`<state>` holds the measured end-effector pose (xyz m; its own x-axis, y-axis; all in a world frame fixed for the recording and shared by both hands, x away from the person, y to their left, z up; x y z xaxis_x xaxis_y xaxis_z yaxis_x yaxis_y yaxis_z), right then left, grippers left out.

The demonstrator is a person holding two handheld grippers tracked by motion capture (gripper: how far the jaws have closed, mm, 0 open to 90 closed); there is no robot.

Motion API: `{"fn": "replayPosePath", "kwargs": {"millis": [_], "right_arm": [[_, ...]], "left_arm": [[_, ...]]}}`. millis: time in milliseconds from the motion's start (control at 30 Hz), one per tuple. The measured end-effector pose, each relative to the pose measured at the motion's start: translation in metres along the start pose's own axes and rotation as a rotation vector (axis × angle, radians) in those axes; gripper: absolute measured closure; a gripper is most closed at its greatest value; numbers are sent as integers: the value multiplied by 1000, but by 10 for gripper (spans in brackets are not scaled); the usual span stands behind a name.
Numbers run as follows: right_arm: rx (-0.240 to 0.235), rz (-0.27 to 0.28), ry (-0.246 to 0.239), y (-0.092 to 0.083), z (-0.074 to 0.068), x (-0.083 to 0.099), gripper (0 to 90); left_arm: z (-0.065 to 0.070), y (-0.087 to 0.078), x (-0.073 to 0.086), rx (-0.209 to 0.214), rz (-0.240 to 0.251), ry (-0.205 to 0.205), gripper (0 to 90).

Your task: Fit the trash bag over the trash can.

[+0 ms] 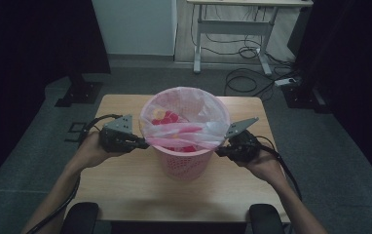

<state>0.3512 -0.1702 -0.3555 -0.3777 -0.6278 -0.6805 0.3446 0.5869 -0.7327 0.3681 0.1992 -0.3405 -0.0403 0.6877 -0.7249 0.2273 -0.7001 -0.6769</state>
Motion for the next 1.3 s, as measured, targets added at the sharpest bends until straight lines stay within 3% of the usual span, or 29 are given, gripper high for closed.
{"fn": "replayPosePath", "kwargs": {"millis": [333, 400, 433, 500, 633, 767, 900, 1000, 1033, 1067, 1133, 1167, 1300], "right_arm": [[-37, 35, 42, 10, 0, 4, 896], [-34, 32, 41, 10, -1, 3, 896], [-33, 37, 39, 8, -1, 3, 894], [-51, 57, 44, 4, -2, 2, 893], [-41, 50, 55, 4, -3, 4, 896], [5, -12, 52, 13, -2, 8, 897], [0, -15, 77, 23, 3, 14, 897], [13, -11, 75, 24, 1, 13, 897], [27, -8, 61, 23, -2, 12, 897], [33, -11, 60, 23, -2, 13, 897], [60, -31, 69, 25, 1, 17, 896], [63, -30, 84, 26, 5, 21, 896], [44, -1, 166, 30, 23, 36, 896]], "left_arm": [[4, 9, 3, -13, -4, 16, 881], [5, 13, 3, -20, -21, 26, 887], [7, 19, 5, -34, -60, 48, 890], [8, 26, 7, -33, -67, 47, 892], [3, 24, 12, 4, -22, 18, 885], [0, 13, 13, 49, 57, -19, 842], [3, 17, 13, 35, 42, -7, 839], [3, 22, 15, 20, 17, -9, 887], [2, 31, 19, 5, -43, -9, 890], [1, 35, 23, 1, -57, -19, 891], [-1, 37, 27, 4, -56, -36, 891], [-6, 39, 33, 17, -29, -62, 889], [-12, 41, 44, 36, 3, -110, 884]]}}
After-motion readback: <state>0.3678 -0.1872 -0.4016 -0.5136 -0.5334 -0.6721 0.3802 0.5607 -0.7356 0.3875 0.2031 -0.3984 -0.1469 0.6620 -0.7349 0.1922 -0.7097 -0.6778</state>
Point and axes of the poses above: each handheld gripper's, and its own axes: y roughly forward along the jaws, x roughly out of its underside, z roughly to its right, the point moved 1 cm from there along y, roughly forward along the jaws, and after that the axes turned 3 degrees about y, right-handed, at the moved point
